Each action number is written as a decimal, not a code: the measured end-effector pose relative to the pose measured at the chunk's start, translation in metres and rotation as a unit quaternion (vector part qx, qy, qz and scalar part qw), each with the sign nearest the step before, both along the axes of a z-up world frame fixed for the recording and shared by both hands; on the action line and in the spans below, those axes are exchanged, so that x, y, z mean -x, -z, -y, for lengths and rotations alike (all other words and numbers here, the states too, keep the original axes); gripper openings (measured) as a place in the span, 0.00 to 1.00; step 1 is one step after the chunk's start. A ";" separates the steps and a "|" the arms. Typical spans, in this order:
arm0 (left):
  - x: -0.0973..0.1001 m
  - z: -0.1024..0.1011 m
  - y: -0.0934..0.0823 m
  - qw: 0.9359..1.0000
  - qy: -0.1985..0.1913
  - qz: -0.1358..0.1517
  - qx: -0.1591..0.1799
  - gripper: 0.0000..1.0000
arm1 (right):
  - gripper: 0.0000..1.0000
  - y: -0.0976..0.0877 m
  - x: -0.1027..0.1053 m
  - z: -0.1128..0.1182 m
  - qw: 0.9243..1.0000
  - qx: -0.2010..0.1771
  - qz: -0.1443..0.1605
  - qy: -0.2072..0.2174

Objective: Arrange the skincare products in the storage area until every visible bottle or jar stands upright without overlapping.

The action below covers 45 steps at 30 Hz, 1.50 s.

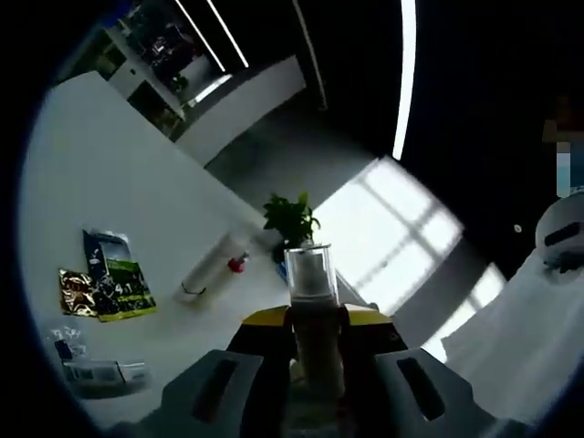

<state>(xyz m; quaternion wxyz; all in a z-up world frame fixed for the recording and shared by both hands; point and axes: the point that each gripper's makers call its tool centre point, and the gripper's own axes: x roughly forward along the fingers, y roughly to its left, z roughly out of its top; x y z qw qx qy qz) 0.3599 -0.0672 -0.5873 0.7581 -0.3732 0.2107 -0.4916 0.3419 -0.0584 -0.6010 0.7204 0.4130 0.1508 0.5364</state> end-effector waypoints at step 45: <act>0.013 0.034 0.029 0.951 0.115 0.175 -0.229 0.16 | 0.27 -0.011 -0.023 0.037 0.965 0.204 0.130 0.097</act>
